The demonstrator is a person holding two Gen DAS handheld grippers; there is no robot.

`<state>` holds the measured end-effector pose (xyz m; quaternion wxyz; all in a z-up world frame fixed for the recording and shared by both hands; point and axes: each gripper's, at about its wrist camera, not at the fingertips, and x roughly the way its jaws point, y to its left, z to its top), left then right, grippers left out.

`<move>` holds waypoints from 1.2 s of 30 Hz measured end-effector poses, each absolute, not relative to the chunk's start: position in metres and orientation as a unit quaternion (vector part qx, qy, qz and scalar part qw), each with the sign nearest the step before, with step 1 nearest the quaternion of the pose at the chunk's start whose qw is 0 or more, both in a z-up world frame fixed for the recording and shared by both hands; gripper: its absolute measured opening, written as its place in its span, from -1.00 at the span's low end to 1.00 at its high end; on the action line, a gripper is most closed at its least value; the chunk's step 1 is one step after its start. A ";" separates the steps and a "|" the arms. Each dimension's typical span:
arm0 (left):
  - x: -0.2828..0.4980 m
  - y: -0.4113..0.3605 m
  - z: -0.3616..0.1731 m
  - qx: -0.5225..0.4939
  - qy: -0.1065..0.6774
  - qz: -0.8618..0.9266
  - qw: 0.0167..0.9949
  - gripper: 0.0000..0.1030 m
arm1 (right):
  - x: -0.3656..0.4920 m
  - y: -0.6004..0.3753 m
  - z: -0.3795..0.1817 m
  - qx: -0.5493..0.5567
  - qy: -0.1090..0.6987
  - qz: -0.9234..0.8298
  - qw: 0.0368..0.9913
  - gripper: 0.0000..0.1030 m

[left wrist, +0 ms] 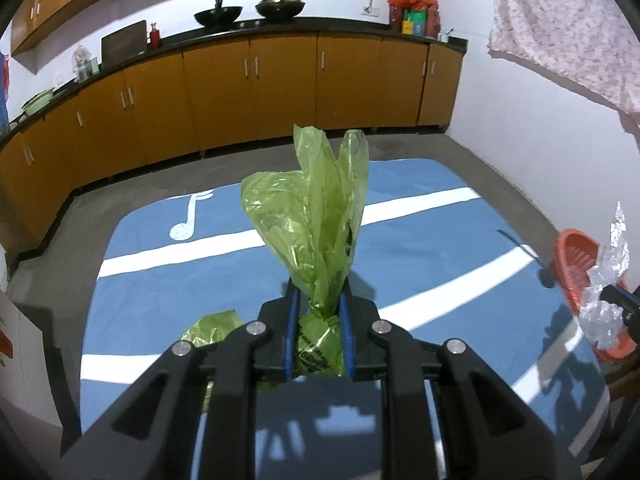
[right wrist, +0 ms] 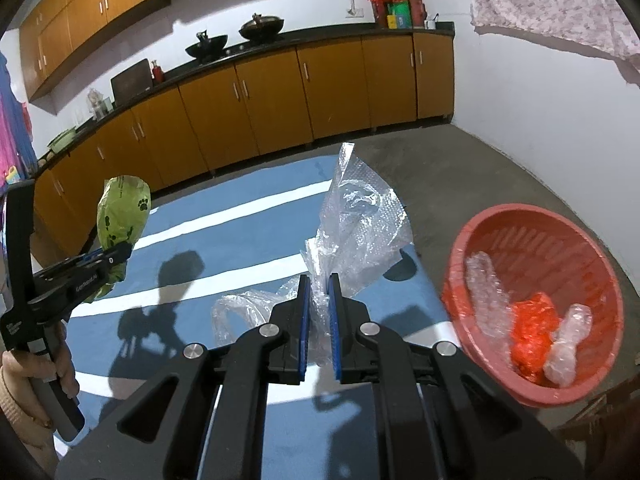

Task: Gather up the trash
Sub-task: 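Carry the green bag in the left tool and clear bag in the right tool over the basket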

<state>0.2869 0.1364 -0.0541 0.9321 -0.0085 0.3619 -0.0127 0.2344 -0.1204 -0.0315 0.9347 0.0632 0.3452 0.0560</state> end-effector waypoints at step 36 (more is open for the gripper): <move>0.221 -0.041 -0.003 -0.001 0.326 -0.154 0.933 -0.63 | 0.155 -0.246 -0.001 0.057 0.282 -0.071 0.955 -0.82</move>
